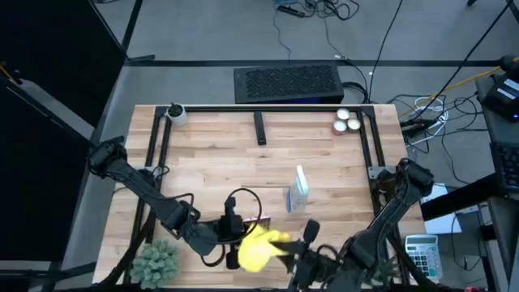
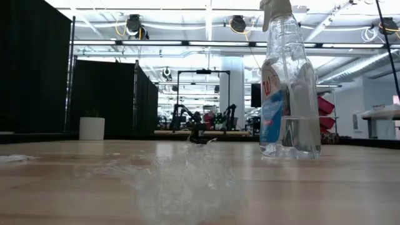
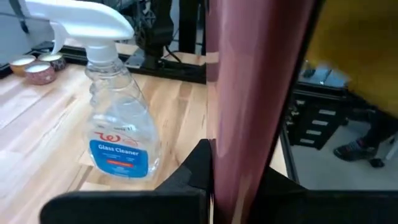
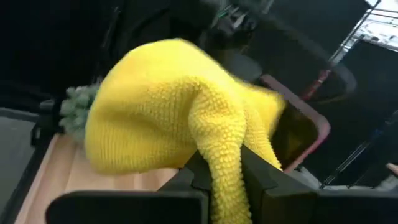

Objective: Apply microfiber cloth
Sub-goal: Wipe the front of the pink cellphone with a yellow microfiber cloth

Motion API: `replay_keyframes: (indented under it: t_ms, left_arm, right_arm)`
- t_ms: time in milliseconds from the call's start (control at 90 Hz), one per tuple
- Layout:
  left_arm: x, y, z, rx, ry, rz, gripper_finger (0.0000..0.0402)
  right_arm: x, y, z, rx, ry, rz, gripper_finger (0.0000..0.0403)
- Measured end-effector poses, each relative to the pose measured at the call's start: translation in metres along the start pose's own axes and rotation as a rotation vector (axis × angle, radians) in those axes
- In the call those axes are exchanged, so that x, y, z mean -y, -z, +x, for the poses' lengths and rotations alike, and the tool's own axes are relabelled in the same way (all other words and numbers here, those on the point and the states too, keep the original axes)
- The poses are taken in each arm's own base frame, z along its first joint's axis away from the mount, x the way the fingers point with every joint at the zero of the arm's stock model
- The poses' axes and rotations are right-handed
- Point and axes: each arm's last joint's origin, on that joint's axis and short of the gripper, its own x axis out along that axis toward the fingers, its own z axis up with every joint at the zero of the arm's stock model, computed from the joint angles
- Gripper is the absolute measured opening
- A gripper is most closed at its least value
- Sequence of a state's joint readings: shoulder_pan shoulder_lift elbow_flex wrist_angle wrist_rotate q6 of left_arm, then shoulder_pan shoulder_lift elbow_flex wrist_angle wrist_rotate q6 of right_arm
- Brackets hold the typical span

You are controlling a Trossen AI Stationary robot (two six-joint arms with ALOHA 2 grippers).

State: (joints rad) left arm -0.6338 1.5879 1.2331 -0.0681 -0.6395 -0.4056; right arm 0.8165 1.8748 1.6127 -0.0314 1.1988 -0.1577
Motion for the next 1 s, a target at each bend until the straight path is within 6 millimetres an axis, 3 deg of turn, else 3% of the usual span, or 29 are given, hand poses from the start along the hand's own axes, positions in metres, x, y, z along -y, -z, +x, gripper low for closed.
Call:
replay_keyframes:
  t_ms: [178,389,556,667,811,1000]
  left_arm:
    - [0.000,0.001,0.000,-0.015,0.021,-0.002,0.0009]
    - [-0.001,-0.004,-0.001,0.012,0.009,-0.028,0.0009]
    - [0.000,-0.001,-0.001,-0.009,0.025,-0.015,0.0009]
    - [0.001,0.000,-0.001,-0.022,0.047,0.013,0.0009]
    - [0.004,0.001,-0.002,-0.023,0.057,0.035,0.0009]
    - [0.004,0.001,-0.003,-0.014,0.043,0.031,0.0008]
  right_arm:
    - [0.004,0.017,0.038,-0.068,0.106,-0.100,0.0016]
    - [0.030,-0.007,0.042,-0.057,0.243,-0.213,0.0016]
    - [0.053,-0.031,0.033,-0.024,0.298,-0.171,0.0016]
    - [0.056,-0.037,0.020,-0.021,0.299,-0.159,0.0016]
    - [0.042,-0.040,-0.009,0.008,0.244,-0.146,0.0016]
    - [0.018,-0.028,-0.037,0.051,0.116,0.064,0.0016]
